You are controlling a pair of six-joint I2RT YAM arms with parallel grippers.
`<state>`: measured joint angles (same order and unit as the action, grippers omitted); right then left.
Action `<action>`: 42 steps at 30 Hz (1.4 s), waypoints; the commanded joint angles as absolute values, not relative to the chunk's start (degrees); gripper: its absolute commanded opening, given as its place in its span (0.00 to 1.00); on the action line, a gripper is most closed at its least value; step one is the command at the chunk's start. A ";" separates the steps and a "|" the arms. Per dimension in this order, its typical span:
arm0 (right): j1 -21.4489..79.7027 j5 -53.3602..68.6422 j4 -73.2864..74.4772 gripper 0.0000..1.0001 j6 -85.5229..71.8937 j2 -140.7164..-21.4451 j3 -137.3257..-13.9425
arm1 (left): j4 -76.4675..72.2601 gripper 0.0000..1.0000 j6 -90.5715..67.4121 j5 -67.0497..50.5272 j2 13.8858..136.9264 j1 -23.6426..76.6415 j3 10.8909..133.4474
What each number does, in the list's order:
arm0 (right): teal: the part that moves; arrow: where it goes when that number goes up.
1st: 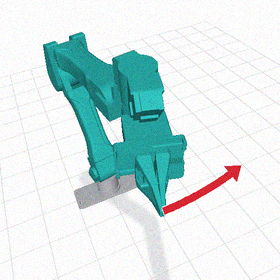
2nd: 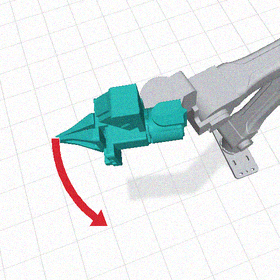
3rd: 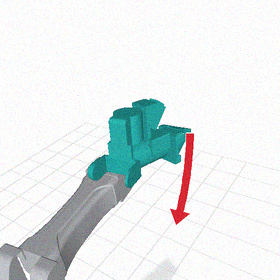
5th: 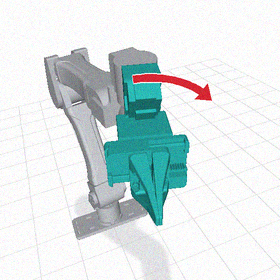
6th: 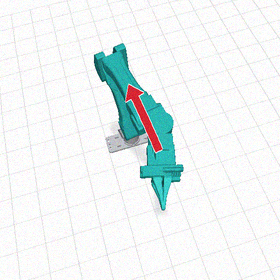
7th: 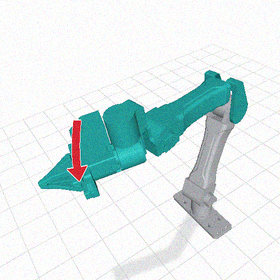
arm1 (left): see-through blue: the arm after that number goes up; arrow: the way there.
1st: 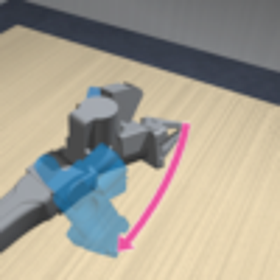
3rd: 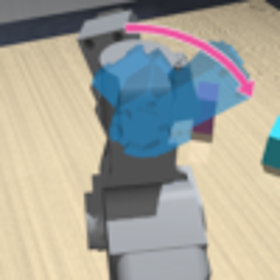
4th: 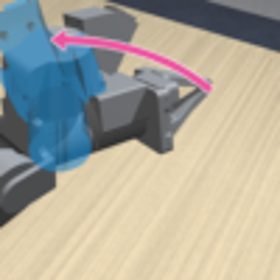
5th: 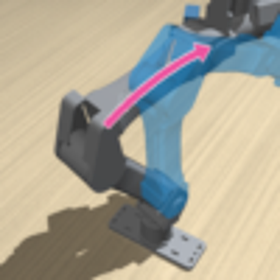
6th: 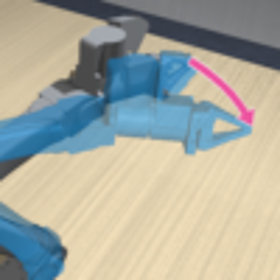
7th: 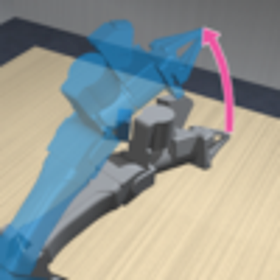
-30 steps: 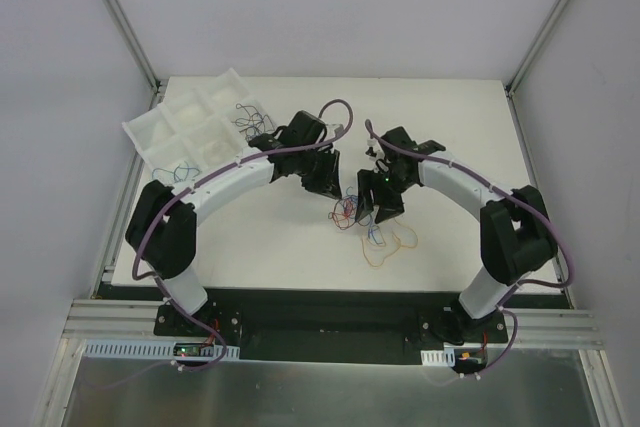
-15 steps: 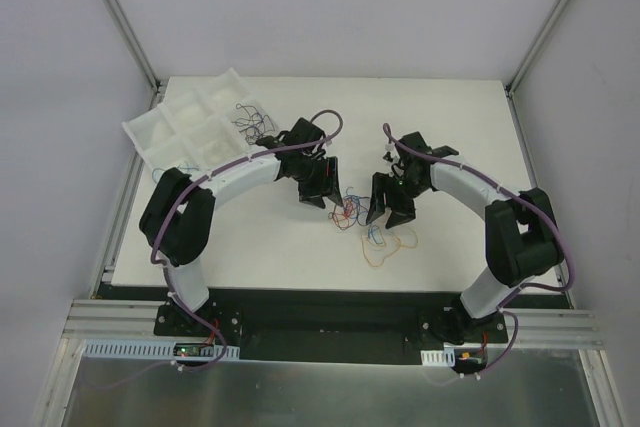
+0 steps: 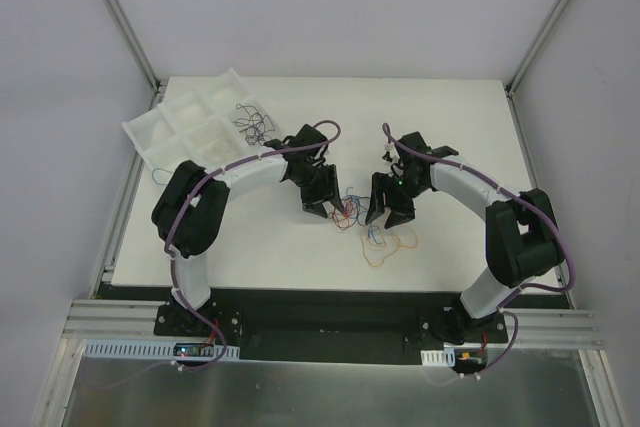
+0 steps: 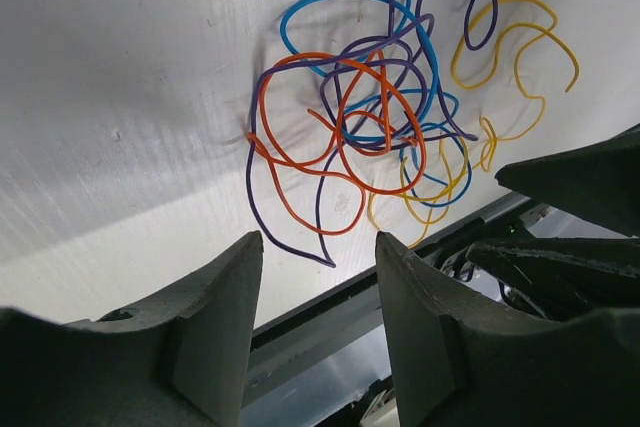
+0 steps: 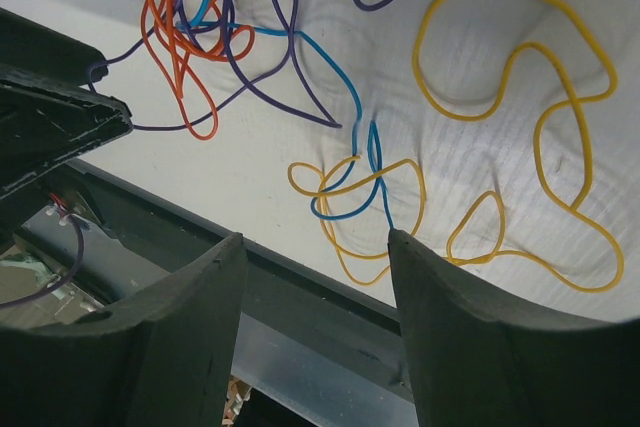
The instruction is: Untangle the cables
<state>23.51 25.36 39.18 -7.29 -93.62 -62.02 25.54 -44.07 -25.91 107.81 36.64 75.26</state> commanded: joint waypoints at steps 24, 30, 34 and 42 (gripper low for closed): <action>26.11 24.08 39.02 0.62 -7.12 -94.39 -66.79 | 23.65 0.00 -40.26 -30.49 104.07 36.47 78.04; 26.37 25.83 35.61 0.61 -8.96 -93.61 -67.59 | 21.27 0.00 -41.04 -36.73 101.78 37.18 79.80; 26.37 26.89 32.18 0.61 -11.07 -92.64 -66.54 | 20.04 0.00 -42.00 -39.45 100.99 37.44 81.47; 25.66 20.33 30.75 0.61 -14.67 -93.69 -67.06 | 18.02 0.00 -45.00 -44.64 101.08 37.97 85.08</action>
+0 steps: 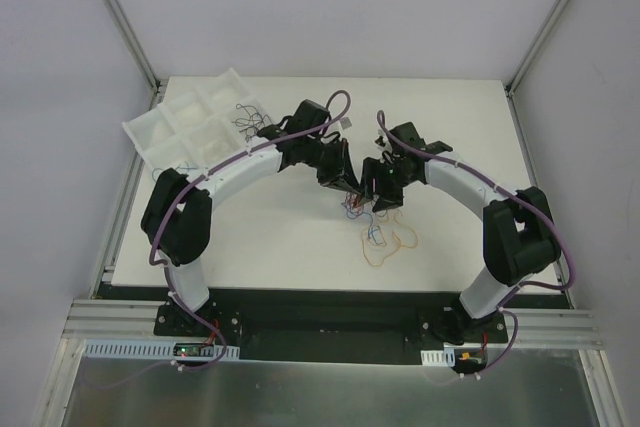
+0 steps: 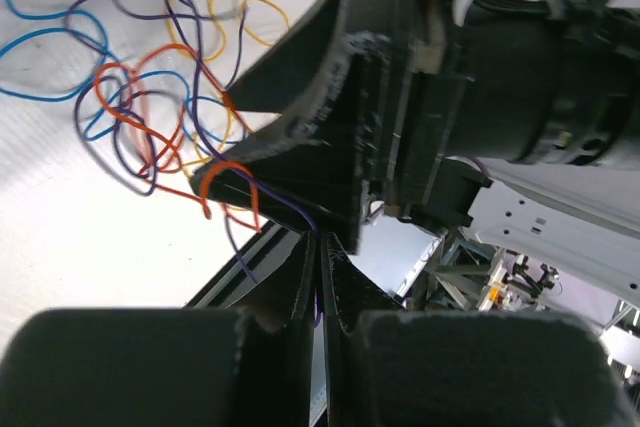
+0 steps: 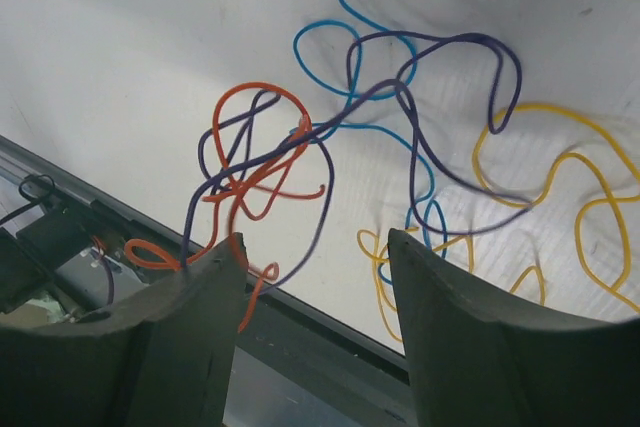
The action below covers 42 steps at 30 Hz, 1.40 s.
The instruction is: Untangle the cables
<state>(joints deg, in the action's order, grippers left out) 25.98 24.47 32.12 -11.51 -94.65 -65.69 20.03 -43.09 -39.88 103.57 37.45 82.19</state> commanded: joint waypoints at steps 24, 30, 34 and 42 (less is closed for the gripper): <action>18.28 -2.11 42.80 0.56 -9.14 -94.14 -61.52 | 16.88 0.00 -13.10 -24.97 75.41 38.14 100.54; 18.28 -0.62 45.88 0.58 -7.21 -88.60 -64.77 | 15.39 0.00 -16.61 -22.32 76.46 38.14 102.92; 18.46 4.03 46.58 0.61 -6.42 -85.00 -67.14 | 12.05 0.00 -18.19 -22.76 76.29 38.06 102.40; 20.57 20.02 40.00 0.67 -6.41 -80.52 -67.06 | 10.11 0.00 -19.95 -23.29 75.94 38.14 101.78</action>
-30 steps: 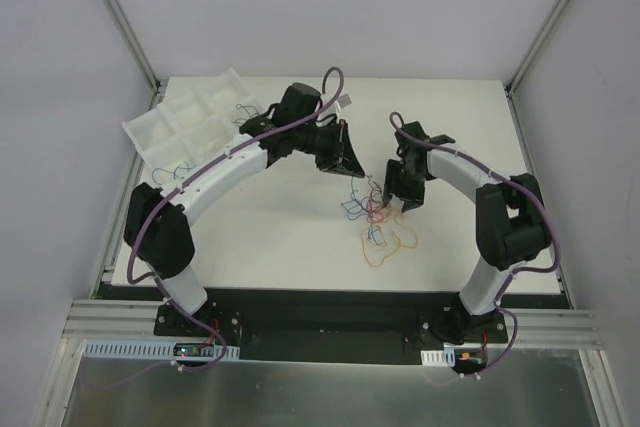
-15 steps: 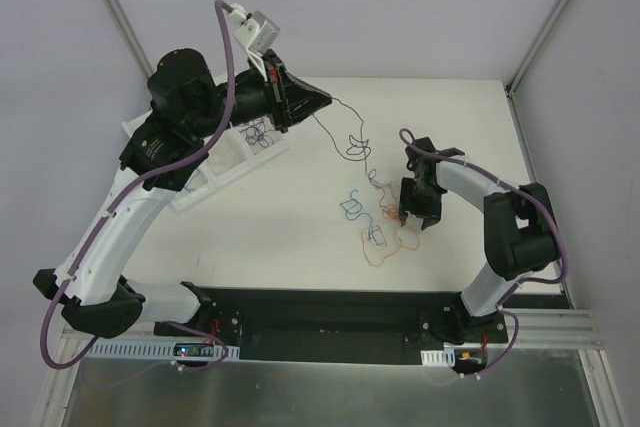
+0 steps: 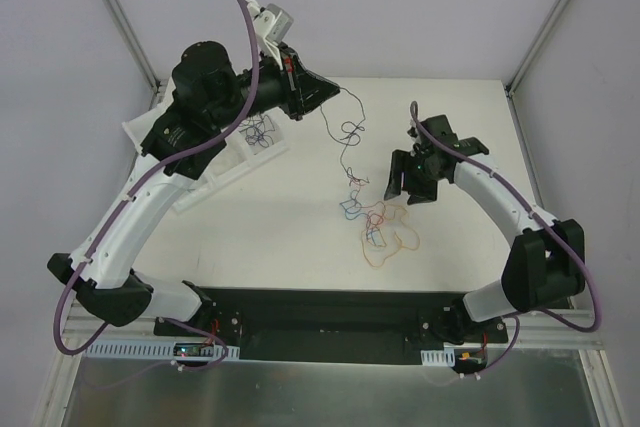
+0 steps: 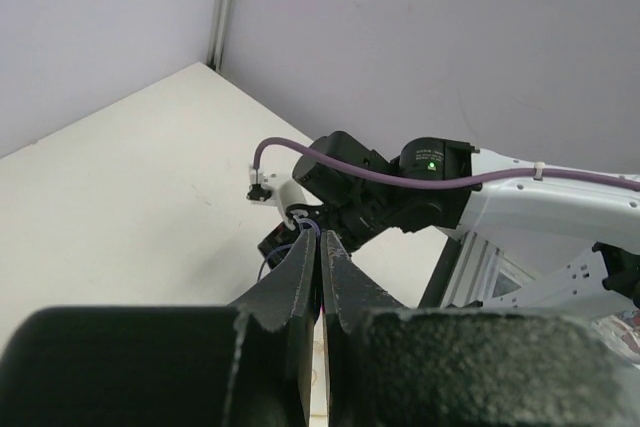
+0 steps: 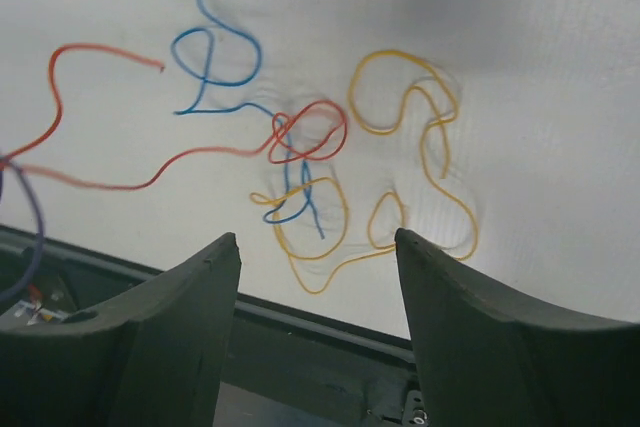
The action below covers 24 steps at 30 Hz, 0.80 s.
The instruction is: Untangle the cables
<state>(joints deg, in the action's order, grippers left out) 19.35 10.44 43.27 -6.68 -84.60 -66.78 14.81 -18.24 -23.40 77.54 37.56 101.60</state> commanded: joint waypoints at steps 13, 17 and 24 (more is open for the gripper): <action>26.53 44.75 17.07 0.76 -11.43 -74.97 -65.04 | 6.42 0.00 -22.41 -25.48 74.53 38.06 98.26; 28.12 38.69 19.06 0.77 -9.58 -77.51 -66.18 | 4.49 0.00 -22.76 -28.21 74.44 38.06 99.05; 29.62 31.83 20.56 0.74 -9.93 -83.31 -67.58 | -5.25 0.00 -26.80 -33.74 72.60 38.06 97.48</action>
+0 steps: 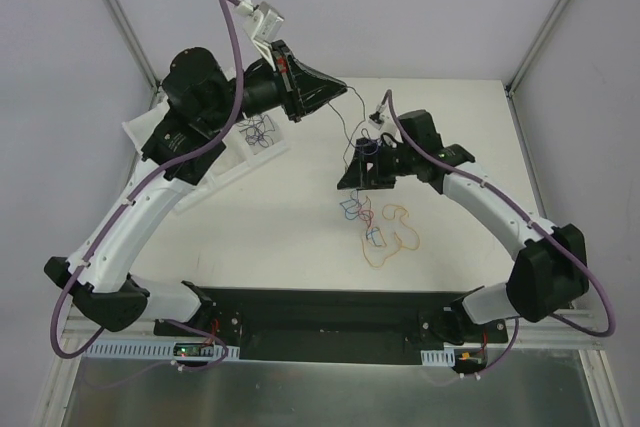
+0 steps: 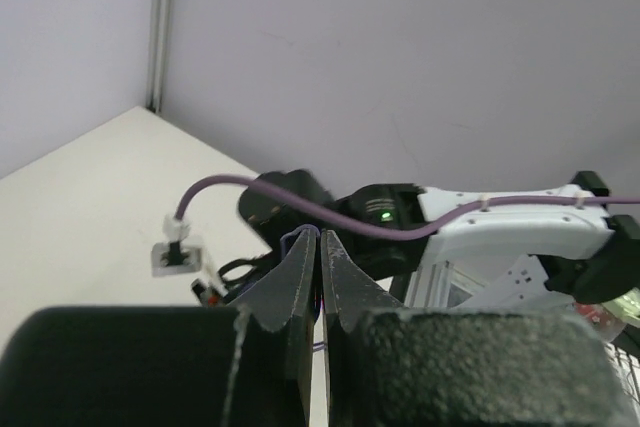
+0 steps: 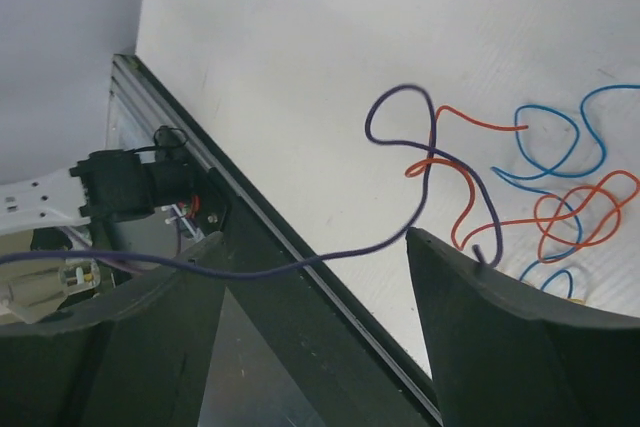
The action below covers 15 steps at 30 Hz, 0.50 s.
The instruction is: Untangle the cables
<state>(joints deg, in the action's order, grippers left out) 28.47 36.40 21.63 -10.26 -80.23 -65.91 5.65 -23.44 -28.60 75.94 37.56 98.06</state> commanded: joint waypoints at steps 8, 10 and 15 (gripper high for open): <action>28.57 21.81 23.20 0.69 -12.13 -88.68 -70.22 | -13.27 0.00 -31.64 -36.74 71.54 38.06 97.12; 27.25 21.97 23.47 0.67 -12.83 -89.29 -70.31 | -14.23 0.00 -32.25 -36.83 71.19 38.06 97.03; 26.54 27.32 20.66 0.64 -12.74 -89.74 -70.58 | -14.85 0.00 -33.05 -36.83 70.93 38.06 96.24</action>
<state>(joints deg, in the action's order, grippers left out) 26.94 24.77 23.16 -12.10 -89.82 -68.07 -9.93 -31.20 -35.18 72.40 37.56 96.60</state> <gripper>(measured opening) 0.649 0.006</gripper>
